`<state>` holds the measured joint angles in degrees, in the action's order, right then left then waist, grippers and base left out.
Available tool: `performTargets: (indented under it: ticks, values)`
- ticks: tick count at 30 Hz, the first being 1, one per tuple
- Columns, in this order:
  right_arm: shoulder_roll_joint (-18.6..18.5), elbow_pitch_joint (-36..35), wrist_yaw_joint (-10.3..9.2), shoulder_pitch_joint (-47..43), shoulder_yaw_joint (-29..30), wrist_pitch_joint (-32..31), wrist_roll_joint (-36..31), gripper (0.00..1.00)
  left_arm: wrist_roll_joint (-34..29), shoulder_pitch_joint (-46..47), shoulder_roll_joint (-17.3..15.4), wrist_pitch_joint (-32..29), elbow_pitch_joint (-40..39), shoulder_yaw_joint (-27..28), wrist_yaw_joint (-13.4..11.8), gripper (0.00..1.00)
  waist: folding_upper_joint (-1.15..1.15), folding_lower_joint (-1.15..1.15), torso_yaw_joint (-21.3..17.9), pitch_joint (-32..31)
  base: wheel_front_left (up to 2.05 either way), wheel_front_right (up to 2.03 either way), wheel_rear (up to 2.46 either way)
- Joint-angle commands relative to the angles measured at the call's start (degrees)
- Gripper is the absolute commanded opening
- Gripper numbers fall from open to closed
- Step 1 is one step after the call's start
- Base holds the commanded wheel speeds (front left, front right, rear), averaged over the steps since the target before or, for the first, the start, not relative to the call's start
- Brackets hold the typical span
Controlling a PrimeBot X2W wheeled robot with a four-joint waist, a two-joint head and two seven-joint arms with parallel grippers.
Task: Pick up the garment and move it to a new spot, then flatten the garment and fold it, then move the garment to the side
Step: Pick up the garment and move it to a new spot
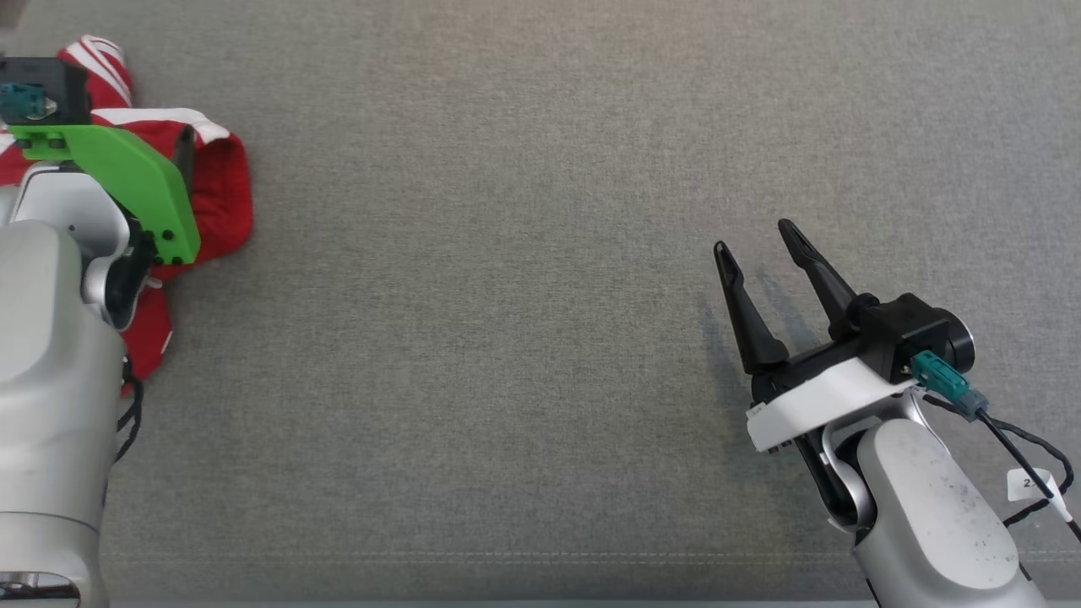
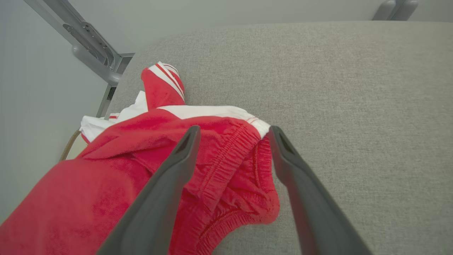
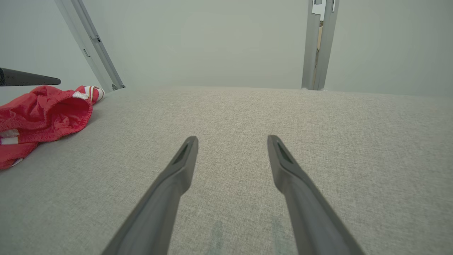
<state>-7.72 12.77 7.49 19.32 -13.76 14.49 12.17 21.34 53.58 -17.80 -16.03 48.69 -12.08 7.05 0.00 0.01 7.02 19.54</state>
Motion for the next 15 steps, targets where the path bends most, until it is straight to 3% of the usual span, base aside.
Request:
performTargets:
  ticks: [1, 7, 8, 10, 11, 15]
  values:
    - [0.12, 0.17, 0.0, 1.23, -0.08, 0.42, 0.31, 1.0, 0.37, 1.58, -1.36, -0.19, 2.3, 0.48, -0.06, 1.0, 0.0, -0.01, -4.15, 4.58, 0.0, 0.0, 0.0]
    - [0.47, 0.77, 0.0, 2.66, -0.67, 0.73, 0.36, 1.0, 1.5, 3.75, -3.23, -0.9, 9.75, 1.61, -1.0, 1.0, 0.0, -0.01, -4.95, 5.98, 0.0, 0.0, 0.0]
    - [0.52, 0.94, 0.0, 2.86, -0.79, 0.76, 0.34, 1.0, 1.61, 3.97, -3.49, -1.16, 10.73, 1.68, -0.95, 0.96, 0.0, -0.01, -5.03, 6.07, 0.0, 0.0, 0.0]
    - [0.62, 1.16, 0.0, 3.34, -1.04, 0.76, 0.43, 1.0, 1.93, 4.31, -3.85, -1.02, 12.2, 1.77, -0.84, 0.4, 0.0, -0.01, -5.2, 6.16, 0.0, 0.0, 0.0]
    - [0.65, 1.21, 0.0, 3.54, -1.09, 0.73, 0.45, 1.0, 1.72, 4.4, -4.09, -0.21, 12.62, 1.69, -1.08, 0.0, 0.0, -0.01, -5.25, 6.13, 0.0, 0.0, 0.0]
    - [0.7, 0.87, 0.0, 3.62, -0.83, 0.74, 0.46, 1.0, 1.4, 5.04, -4.97, 3.33, 13.19, 1.98, -1.91, 0.0, 0.0, -0.01, -5.23, 6.03, 0.0, 0.0, 0.0]
